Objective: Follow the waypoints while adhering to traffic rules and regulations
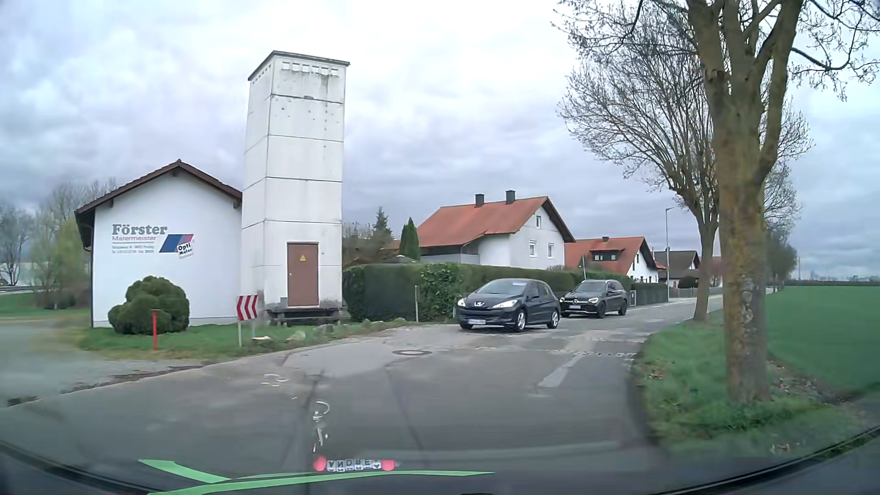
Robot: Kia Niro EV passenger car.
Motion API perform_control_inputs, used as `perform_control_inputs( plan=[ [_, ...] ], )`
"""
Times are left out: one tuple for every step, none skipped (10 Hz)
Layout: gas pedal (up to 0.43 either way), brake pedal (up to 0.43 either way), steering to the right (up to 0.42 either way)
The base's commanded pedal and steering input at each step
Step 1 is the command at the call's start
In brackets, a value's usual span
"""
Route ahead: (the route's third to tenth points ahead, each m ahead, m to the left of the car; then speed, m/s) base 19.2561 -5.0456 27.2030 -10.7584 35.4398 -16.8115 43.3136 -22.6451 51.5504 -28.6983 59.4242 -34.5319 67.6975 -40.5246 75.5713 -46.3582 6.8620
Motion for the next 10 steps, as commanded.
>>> perform_control_inputs(
  plan=[
    [0.000, 0.207, 0.119],
    [0.000, 0.207, 0.124],
    [0.000, 0.207, 0.131],
    [0.000, 0.213, 0.139],
    [0.000, 0.213, 0.143],
    [0.000, 0.220, 0.147],
    [0.000, 0.220, 0.150],
    [0.000, 0.220, 0.150],
    [0.000, 0.220, 0.150],
    [0.000, 0.220, 0.153]
  ],
)
